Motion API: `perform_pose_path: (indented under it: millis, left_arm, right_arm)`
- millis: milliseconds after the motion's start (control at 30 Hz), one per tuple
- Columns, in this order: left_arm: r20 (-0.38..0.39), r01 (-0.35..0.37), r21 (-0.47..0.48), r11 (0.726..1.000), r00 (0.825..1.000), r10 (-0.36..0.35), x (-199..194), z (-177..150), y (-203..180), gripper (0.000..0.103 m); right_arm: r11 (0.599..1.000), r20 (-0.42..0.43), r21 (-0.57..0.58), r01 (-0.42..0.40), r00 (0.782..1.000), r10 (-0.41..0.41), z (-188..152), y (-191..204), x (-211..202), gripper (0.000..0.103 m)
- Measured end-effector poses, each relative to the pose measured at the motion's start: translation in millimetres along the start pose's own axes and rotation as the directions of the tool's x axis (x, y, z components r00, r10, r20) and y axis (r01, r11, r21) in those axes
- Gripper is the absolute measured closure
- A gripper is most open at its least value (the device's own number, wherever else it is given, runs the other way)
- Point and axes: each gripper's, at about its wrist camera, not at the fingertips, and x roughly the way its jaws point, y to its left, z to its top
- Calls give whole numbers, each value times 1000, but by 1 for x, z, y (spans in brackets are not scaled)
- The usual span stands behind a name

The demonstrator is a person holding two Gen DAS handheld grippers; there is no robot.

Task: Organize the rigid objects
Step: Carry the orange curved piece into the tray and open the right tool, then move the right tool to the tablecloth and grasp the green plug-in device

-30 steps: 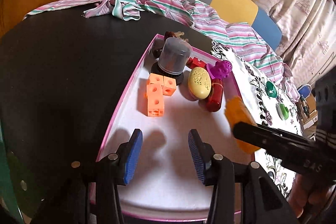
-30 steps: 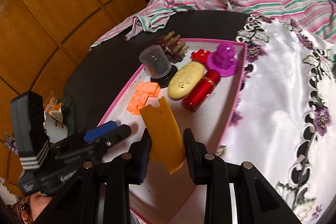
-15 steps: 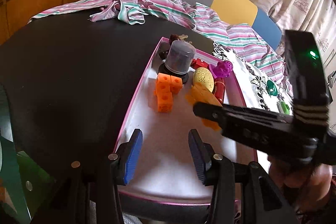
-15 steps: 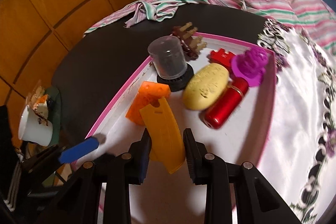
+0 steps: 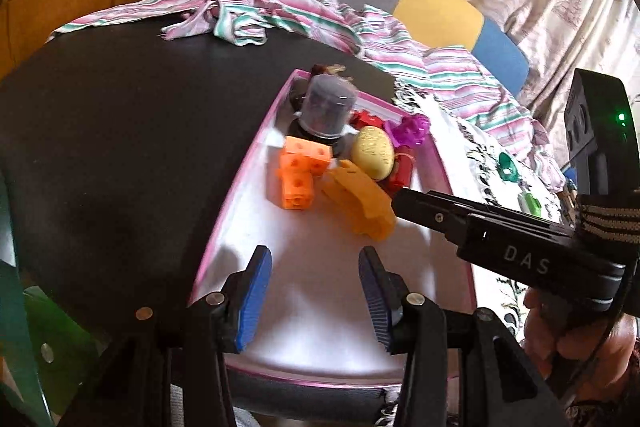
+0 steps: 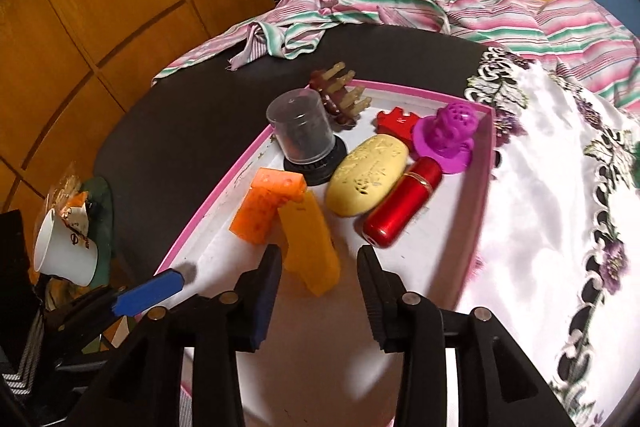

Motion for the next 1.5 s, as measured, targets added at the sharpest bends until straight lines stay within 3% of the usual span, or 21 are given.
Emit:
perform_pose_path:
  millis: [500,833,1133,1500]
  left_arm:
    - [-35,60,66,996,998,-57,5,-2,-34,57]
    - [-71,108,153,982,993,-99,11,-2,-79,57]
    - [-125,172,261,950,982,-143,24,-4,-134,57]
    - [-205,223,327,918,965,-161,46,-15,-181,57]
  right_arm:
    - [981,92,2,196,976,-196,0,-41,-50,59]
    - [959,78,92,269,958,-276,-6,-94,-70,57]
    - [929,38,178,325,941,-337,-20,-147,-84,55]
    - [889,-15,258,379,921,-388,-35,-203,-94,53]
